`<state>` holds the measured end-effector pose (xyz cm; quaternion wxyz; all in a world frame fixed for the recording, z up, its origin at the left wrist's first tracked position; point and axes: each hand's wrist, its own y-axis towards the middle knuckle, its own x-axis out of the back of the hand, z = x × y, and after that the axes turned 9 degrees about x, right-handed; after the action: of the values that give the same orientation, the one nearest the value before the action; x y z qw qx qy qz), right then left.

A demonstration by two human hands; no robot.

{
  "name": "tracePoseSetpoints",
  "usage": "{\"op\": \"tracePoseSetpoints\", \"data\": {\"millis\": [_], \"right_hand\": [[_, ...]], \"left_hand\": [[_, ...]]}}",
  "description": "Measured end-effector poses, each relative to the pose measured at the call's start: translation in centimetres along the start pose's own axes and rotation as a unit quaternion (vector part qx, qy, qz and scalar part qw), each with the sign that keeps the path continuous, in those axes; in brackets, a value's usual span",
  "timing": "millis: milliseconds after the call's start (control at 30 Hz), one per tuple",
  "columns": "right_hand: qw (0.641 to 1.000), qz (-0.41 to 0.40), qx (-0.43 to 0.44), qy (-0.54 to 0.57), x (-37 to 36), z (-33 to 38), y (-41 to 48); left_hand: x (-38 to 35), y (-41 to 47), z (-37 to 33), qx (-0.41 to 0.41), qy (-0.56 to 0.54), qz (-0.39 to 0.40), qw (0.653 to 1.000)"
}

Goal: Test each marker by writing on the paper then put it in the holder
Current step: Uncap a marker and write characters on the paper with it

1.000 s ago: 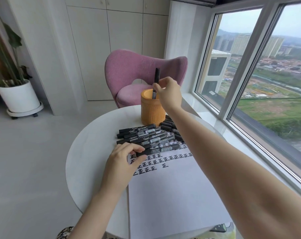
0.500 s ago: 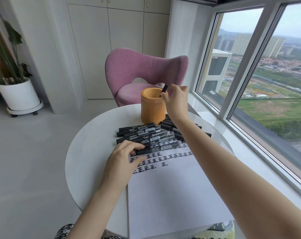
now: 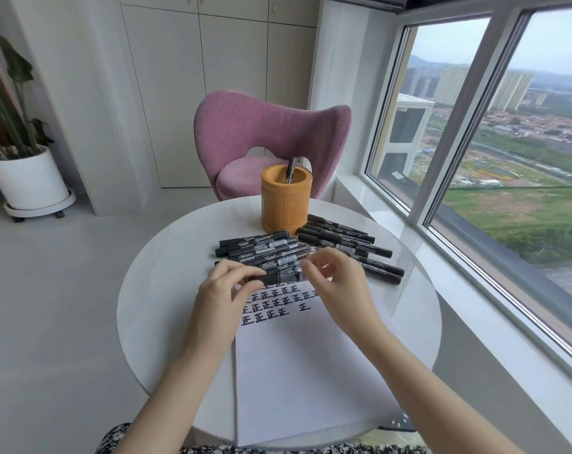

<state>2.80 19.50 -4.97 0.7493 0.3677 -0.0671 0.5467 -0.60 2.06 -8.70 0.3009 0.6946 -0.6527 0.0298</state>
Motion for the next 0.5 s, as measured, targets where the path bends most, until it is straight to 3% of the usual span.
{"op": "tracePoseSetpoints", "data": {"millis": [167,267,400,500], "right_hand": [[0.958,0.080,-0.173,0.213,0.3,1.5,-1.2],[0.943,0.055,-0.152,0.292,-0.1,2.0,-1.2],[0.956,0.021,-0.105,0.273,-0.4,2.2,-1.1],[0.957,0.039,-0.092,0.273,-0.9,2.4,-1.5]], "left_hand": [[0.5,0.0,-0.6,0.007,-0.096,-0.013,0.995],[0.6,-0.3,-1.0,-0.014,-0.108,0.047,0.993],[0.4,-0.7,-1.3,-0.047,-0.074,0.079,0.993],[0.2,-1.0,-1.3,-0.045,-0.051,0.123,0.990]]}}
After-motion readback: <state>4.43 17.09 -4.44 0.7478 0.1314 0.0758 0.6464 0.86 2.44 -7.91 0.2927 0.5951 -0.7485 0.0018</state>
